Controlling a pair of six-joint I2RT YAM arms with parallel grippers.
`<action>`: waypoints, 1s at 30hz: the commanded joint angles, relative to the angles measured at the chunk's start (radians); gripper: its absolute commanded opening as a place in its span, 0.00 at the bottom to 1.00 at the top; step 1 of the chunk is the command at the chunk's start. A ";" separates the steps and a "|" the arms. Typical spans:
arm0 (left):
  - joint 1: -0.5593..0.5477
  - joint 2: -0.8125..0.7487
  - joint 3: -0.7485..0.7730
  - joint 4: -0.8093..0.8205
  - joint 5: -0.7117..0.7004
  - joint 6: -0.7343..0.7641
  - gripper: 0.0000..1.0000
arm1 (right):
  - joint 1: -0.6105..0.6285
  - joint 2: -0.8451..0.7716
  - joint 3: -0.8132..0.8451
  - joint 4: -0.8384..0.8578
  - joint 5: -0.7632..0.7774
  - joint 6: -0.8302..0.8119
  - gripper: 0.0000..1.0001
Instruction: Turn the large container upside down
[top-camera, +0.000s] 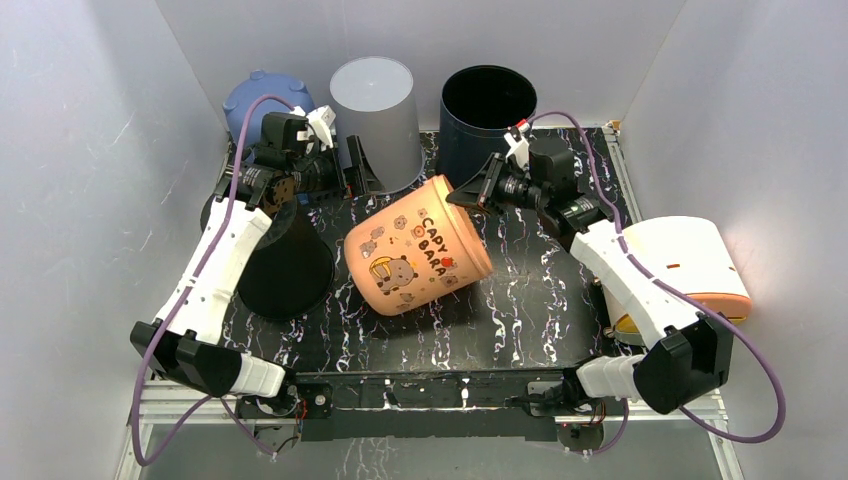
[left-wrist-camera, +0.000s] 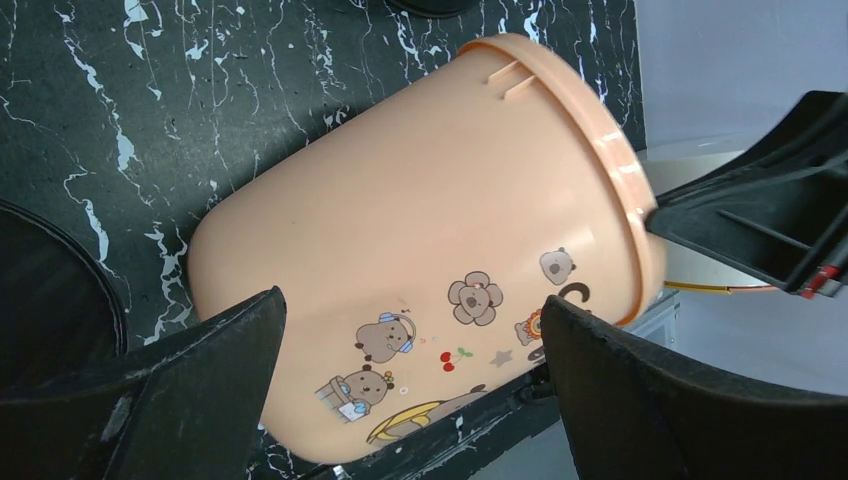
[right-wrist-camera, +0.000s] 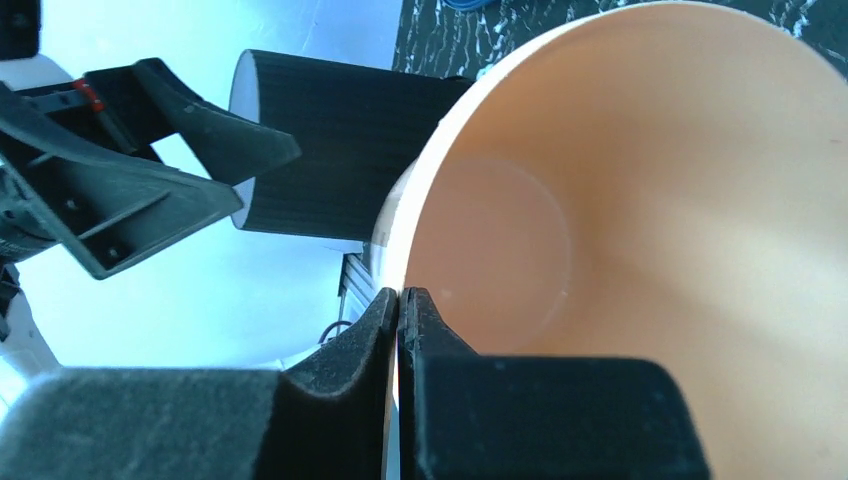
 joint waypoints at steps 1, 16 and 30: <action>0.001 -0.016 0.032 -0.022 0.032 -0.002 0.98 | -0.004 -0.065 -0.078 0.090 0.012 0.026 0.00; 0.001 -0.094 -0.110 0.011 0.089 -0.068 0.98 | -0.006 -0.125 -0.130 -0.249 0.256 -0.230 0.30; 0.002 -0.190 -0.192 -0.156 -0.055 -0.083 0.99 | 0.043 -0.060 0.088 -0.395 0.259 -0.397 0.85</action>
